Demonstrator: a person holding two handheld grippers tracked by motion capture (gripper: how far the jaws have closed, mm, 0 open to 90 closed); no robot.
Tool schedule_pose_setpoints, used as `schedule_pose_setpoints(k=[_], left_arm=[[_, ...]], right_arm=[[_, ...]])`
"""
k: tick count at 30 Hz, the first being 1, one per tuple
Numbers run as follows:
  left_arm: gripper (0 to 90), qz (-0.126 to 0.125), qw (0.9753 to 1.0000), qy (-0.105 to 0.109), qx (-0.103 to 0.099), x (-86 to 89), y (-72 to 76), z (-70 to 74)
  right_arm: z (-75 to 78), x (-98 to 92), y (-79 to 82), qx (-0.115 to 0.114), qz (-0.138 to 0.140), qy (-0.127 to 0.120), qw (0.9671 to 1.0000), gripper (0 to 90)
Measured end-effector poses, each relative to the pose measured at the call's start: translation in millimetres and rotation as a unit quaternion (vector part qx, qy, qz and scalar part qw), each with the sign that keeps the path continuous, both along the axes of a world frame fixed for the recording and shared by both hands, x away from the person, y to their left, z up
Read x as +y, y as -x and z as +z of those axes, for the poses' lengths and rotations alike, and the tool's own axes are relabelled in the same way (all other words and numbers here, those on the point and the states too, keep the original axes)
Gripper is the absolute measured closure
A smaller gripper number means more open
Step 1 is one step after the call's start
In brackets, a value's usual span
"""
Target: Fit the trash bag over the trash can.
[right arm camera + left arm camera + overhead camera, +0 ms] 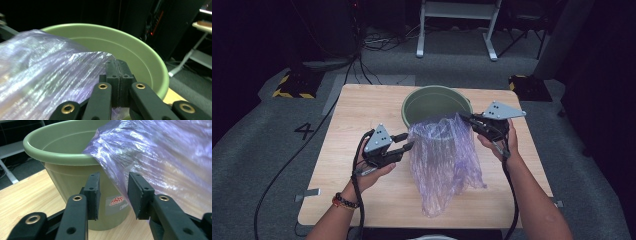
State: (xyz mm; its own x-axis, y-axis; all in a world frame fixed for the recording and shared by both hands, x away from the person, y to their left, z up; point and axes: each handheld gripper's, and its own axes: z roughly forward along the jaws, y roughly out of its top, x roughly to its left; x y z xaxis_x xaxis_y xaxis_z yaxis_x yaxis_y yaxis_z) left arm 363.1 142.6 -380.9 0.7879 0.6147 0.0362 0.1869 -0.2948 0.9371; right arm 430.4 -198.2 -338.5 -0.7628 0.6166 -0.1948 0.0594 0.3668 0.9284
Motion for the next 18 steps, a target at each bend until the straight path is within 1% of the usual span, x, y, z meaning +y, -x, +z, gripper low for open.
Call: schedule_pose_setpoints(k=[2, 4, 6, 8, 11, 12, 14, 15, 16, 18], left_arm=[[62.3, -0.007, 1.0000, 0.001, 0.003, 0.3, -0.3, -0.5], [61.6, -0.006, 1.0000, -0.002, 0.005, -0.7, -0.5, -1.0], [58.7, -0.005, 1.0000, 0.000, 0.005, -1.2, -0.6, -1.3], [52.6, -0.007, 0.9999, 0.005, 0.006, -0.9, 0.0, -1.1], [38.9, -0.006, 0.9999, 0.010, 0.007, 0.2, 3.3, -0.9], [34.5, -0.012, 0.9999, 0.010, 0.006, 0.7, 4.4, -1.0], [26.5, -0.021, 0.9996, 0.011, 0.014, 1.1, 6.2, -1.8], [23.7, -0.030, 0.9992, 0.012, 0.022, 0.6, 7.1, -2.9], [21.6, -0.034, 0.9990, 0.009, 0.028, 0.0, 7.8, -3.8], [20.0, -0.044, 0.9985, 0.005, 0.032, -2.0, 9.1, -6.1]], right_arm=[[-1.7, 0.2, -5.2, 0.009, -0.010, 0.007, 0.9999, 89.6], [-2.6, 0.1, -9.1, 0.015, -0.011, 0.009, 0.9998, 89.4], [-2.7, 1.5, -12.2, 0.019, -0.020, 0.018, 0.9995, 89.4], [-2.6, 3.2, -13.3, 0.019, -0.023, 0.025, 0.9993, 89.7], [-2.9, 5.5, -14.2, 0.019, -0.022, 0.037, 0.9989, 89.7], [-3.2, 5.9, -14.5, 0.020, -0.023, 0.040, 0.9987, 89.7], [-4.2, 6.0, -16.1, 0.024, -0.026, 0.043, 0.9984, 89.7], [-4.5, 5.9, -16.4, 0.025, -0.027, 0.044, 0.9984, 89.7], [-5.0, 5.4, -17.2, 0.027, -0.029, 0.044, 0.9983, 89.6], [-5.5, 4.6, -18.3, 0.030, -0.030, 0.042, 0.9982, 89.6]])
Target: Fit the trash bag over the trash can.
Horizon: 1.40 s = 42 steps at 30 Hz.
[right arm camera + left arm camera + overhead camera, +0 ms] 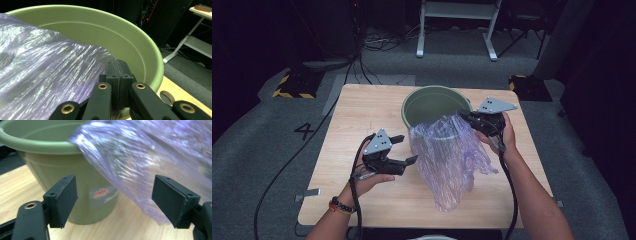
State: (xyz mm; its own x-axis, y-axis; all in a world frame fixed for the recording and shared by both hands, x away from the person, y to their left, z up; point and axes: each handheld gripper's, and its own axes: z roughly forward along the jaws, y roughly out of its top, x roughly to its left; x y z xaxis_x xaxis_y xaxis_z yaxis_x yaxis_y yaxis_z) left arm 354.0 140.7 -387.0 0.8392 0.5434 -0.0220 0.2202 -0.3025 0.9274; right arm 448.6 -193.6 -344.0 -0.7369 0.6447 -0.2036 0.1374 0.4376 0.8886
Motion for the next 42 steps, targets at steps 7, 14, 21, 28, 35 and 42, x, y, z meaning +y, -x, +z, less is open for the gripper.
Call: schedule_pose_setpoints(k=[7, 14, 21, 28, 35, 42], left_arm=[[42.2, -0.009, 0.9974, -0.064, -0.033, -19.3, 3.9, -4.8], [82.1, -0.018, 0.9963, -0.068, -0.050, -25.1, -1.6, -2.7], [89.9, -0.012, 0.9962, -0.064, -0.057, -26.1, -3.2, 1.5], [90.0, -0.012, 0.9965, -0.057, -0.061, -26.6, -4.8, 4.4], [90.0, -0.014, 0.9967, -0.054, -0.059, -27.0, -6.4, 3.9], [77.2, -0.018, 0.9971, -0.042, -0.061, -24.4, -4.2, 5.2]], right_arm=[[-0.2, -0.6, -0.2, -0.002, -0.002, -0.004, 1.0000, 86.8], [1.9, -5.6, 2.8, -0.007, 0.009, -0.018, 0.9998, 81.8], [3.3, -13.0, 8.4, -0.016, 0.007, -0.040, 0.9991, 64.9], [5.8, -19.0, 19.1, -0.021, 0.018, -0.035, 0.9990, 49.6], [11.0, -24.2, 41.3, -0.036, 0.043, -0.039, 0.9977, 36.1], [9.2, -22.3, 58.7, -0.035, 0.086, -0.017, 0.9956, 44.1]])
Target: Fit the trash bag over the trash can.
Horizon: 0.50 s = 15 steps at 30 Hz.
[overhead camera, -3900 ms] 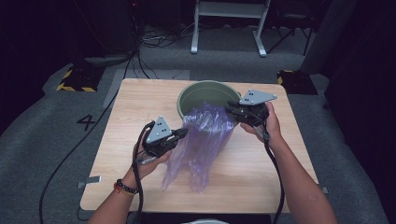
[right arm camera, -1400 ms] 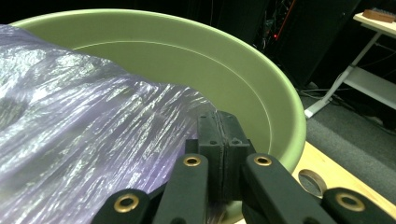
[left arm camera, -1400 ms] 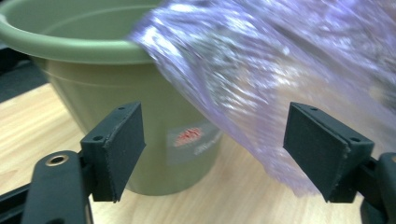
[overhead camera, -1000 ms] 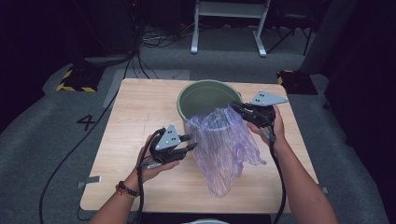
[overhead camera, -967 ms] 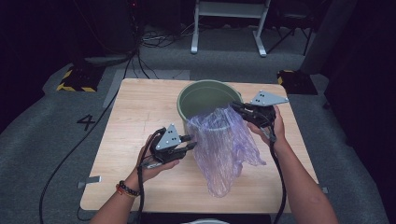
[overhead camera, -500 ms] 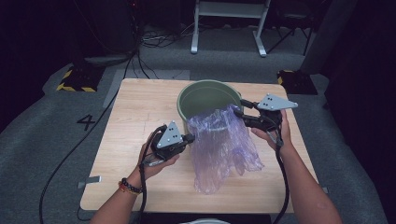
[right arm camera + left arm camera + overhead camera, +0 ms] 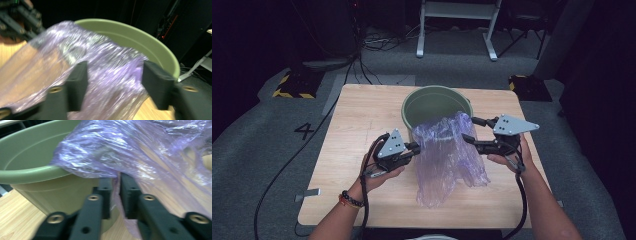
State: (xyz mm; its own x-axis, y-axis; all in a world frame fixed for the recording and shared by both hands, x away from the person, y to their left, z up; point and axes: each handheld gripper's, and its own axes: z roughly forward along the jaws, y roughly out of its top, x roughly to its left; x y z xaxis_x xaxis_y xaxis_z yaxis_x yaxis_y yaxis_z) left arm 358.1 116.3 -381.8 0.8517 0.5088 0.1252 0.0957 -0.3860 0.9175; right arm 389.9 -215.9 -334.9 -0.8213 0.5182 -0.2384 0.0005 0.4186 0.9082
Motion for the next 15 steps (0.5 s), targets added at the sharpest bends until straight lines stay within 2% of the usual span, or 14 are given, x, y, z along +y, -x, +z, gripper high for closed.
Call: schedule_pose_setpoints(k=[2, 6, 10, 12, 15], left_arm=[[63.1, 0.000, 1.0000, 0.006, 0.001, 0.1, 1.1, 0.7], [41.1, 0.001, 0.9999, 0.016, 0.001, 0.0, 5.1, 1.9], [34.9, -0.003, 0.9997, 0.024, -0.005, 0.5, 8.1, 3.8], [31.7, 0.005, 0.9995, 0.031, -0.009, 0.6, 8.3, 6.2], [33.6, 0.006, 0.9991, 0.037, -0.020, 0.9, 9.0, 9.1]], right_arm=[[-2.8, 2.6, 0.3, -0.009, 0.000, 0.015, 0.9998, 53.5], [-6.1, 4.2, -2.2, -0.007, 0.008, 0.024, 0.9997, 72.3], [-6.1, 4.9, -2.1, -0.013, 0.011, 0.028, 0.9995, 83.8], [-5.2, 6.3, -2.3, -0.016, 0.013, 0.030, 0.9993, 88.2], [-2.8, 7.7, -2.1, -0.017, 0.017, 0.024, 0.9994, 90.0]])
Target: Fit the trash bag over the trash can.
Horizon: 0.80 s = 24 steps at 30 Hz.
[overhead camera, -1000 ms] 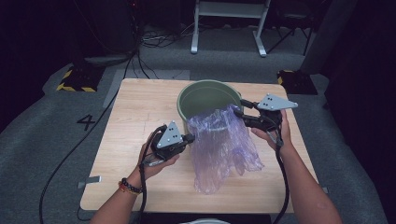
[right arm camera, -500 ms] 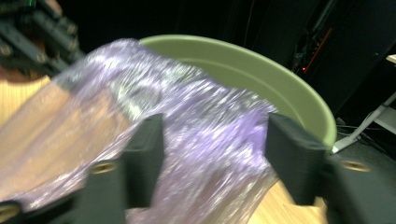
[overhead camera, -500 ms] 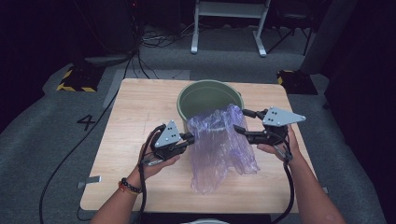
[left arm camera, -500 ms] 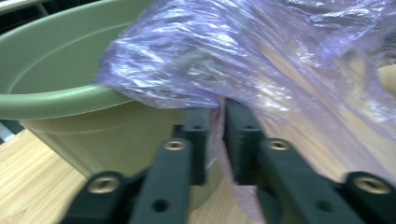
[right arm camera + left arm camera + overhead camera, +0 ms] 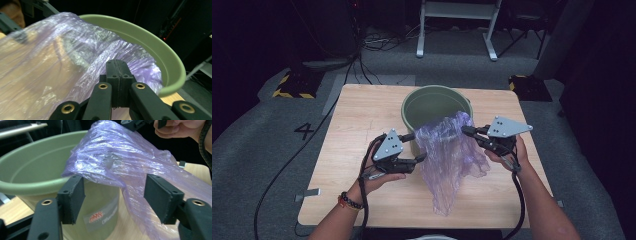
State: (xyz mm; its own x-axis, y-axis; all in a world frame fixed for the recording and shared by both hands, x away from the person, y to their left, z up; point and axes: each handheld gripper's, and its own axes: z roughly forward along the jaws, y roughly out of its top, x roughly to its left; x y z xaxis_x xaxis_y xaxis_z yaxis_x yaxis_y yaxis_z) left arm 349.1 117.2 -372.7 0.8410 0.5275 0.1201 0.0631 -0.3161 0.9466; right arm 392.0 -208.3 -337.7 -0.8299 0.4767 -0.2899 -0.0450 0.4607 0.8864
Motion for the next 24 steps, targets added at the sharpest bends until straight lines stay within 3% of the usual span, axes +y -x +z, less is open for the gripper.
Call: schedule_pose_setpoints(k=[3, 5, 9, 15, 20, 24], left_arm=[[47.3, -0.001, 1.0000, -0.005, -0.006, -0.1, -0.1, 1.9], [62.4, -0.004, 0.9999, -0.009, -0.011, 0.3, -0.9, 3.1], [87.1, 0.020, 0.9996, -0.006, -0.018, 3.2, -6.3, 4.0], [89.9, 0.047, 0.9989, 0.005, -0.003, 13.0, -20.2, 3.9], [90.0, 0.054, 0.9985, 0.007, 0.004, 18.1, -26.8, 3.9], [90.0, 0.055, 0.9984, 0.009, 0.012, 20.9, -26.6, 1.2]], right_arm=[[4.4, 1.2, 0.5, -0.003, 0.004, -0.009, 0.9999, 90.0], [7.1, 2.4, -0.8, -0.004, 0.005, -0.011, 0.9999, 90.0], [12.2, 8.1, -9.4, -0.002, -0.004, -0.010, 0.9999, 90.0], [16.6, 15.1, -27.9, 0.018, -0.021, -0.012, 0.9995, 90.0], [14.2, 21.2, -44.2, 0.033, -0.056, -0.004, 0.9979, 89.3], [11.8, 19.7, -48.7, 0.042, -0.073, -0.021, 0.9962, 78.3]])
